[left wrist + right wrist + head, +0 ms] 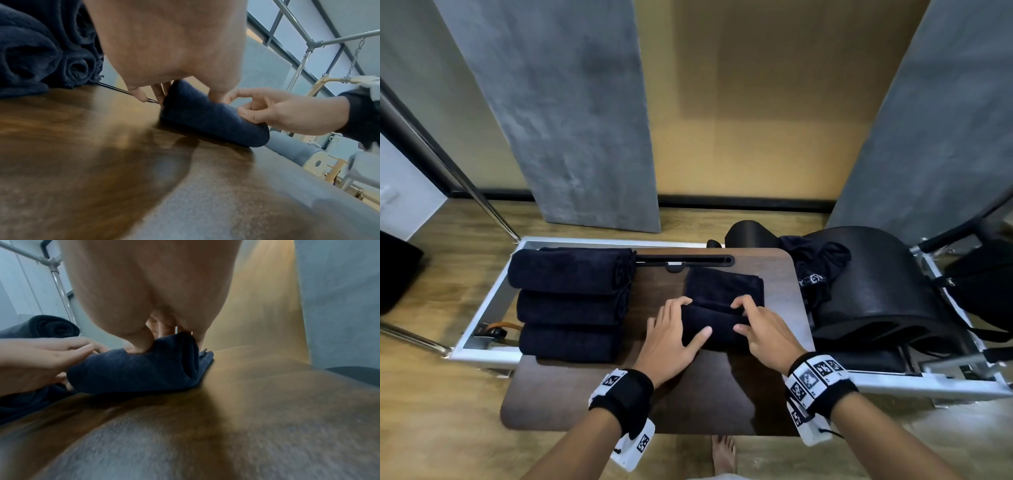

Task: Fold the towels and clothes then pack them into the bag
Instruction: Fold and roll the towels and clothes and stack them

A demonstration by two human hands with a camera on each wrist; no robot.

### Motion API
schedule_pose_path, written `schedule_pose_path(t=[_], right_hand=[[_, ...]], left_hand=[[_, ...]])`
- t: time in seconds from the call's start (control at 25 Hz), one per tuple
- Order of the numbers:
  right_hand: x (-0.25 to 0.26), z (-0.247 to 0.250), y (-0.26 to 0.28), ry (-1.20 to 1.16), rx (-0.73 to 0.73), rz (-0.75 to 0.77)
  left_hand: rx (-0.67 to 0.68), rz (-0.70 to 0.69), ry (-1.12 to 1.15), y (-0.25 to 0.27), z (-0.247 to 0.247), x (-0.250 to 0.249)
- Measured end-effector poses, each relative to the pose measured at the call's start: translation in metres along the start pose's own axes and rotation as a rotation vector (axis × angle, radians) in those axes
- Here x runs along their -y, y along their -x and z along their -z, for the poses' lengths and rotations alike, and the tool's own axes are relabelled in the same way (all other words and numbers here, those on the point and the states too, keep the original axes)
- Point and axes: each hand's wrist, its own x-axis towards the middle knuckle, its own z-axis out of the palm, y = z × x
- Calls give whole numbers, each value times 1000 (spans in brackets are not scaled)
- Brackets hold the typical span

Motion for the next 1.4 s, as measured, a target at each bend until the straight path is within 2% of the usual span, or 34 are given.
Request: schedule_pose_path(t=[0.16,0.36,0.48,0.64,0.72,0.88,0.96,1.08,1.28,1.4], right_hand=[[-7,2,-11,-41,-27,51],[-29,8,-18,-124,66,16],[-38,14,-25,-222,17,-27],[-43,22,-38,-590,-95,-176],[-42,22,-48,-636,-169,-241],[-35,19,-67,-591,-325,-354],[-31,16,-75,-464,-369,-447],[-24,13,-78,-308,-323,-613],[-16,8,-81,-274,-313,-656],[-11,6,-79,-306,-326,-661]], left_hand=[[-3,31,12,-8,0,5],[8,146,31,-32,2,11],[29,234,90,-46,1,10],[-46,394,218,-68,0,6],[-74,449,241,-80,1,3],[-101,491,229,-104,-3,-2],[-67,504,254,-111,-5,-4],[-51,532,279,-119,-7,-5],[-46,610,277,-132,-6,-9],[-94,624,374,-128,-7,-15]])
